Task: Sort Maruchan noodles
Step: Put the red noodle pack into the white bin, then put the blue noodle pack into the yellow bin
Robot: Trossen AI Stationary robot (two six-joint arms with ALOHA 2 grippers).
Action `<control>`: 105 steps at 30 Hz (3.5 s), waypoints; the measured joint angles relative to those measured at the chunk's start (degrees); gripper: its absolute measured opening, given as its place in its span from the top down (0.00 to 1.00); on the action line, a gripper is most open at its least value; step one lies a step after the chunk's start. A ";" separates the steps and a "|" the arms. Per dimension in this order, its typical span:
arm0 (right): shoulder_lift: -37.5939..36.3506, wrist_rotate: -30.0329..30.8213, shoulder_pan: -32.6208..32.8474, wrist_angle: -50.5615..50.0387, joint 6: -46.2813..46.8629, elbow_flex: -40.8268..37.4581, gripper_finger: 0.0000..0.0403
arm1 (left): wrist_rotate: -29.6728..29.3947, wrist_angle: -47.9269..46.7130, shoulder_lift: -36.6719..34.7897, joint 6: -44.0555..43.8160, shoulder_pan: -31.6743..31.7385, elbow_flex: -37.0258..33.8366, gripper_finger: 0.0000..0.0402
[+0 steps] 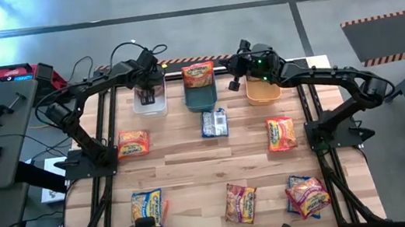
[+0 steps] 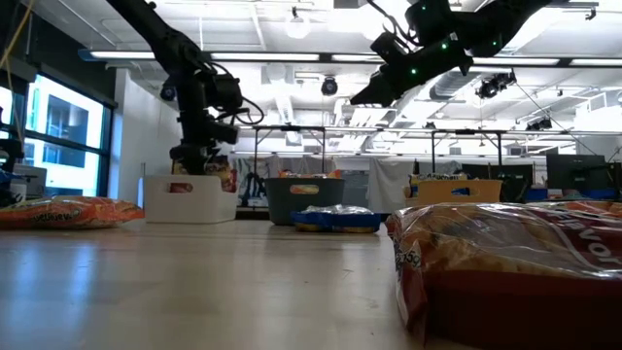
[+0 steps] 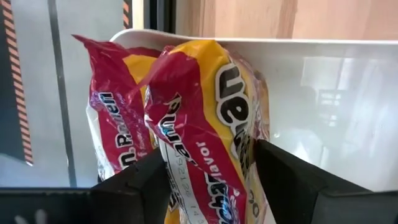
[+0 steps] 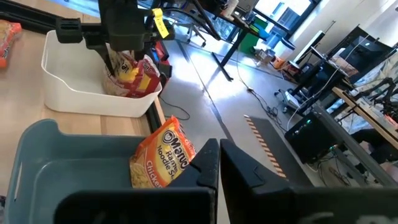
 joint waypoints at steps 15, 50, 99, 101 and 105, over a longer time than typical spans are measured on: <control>0.02 -1.77 0.00 -0.40 0.00 0.00 1.00 | -2.05 -0.55 -0.02 -4.96 -1.58 0.00 0.48; 0.02 -1.75 -0.02 -1.56 0.00 0.00 1.00 | -23.41 0.20 -4.95 -3.55 -8.89 0.04 0.39; -2.62 3.10 21.44 20.66 19.71 -24.46 1.00 | 9.96 87.22 -29.56 -41.52 -34.89 -53.00 1.00; -3.28 3.10 23.02 22.11 22.30 -26.43 1.00 | 9.97 87.22 -28.32 -41.79 -35.55 -53.00 1.00; -3.93 3.24 26.21 22.27 25.92 -28.86 1.00 | 12.96 87.06 -25.92 -44.25 -37.03 -52.97 1.00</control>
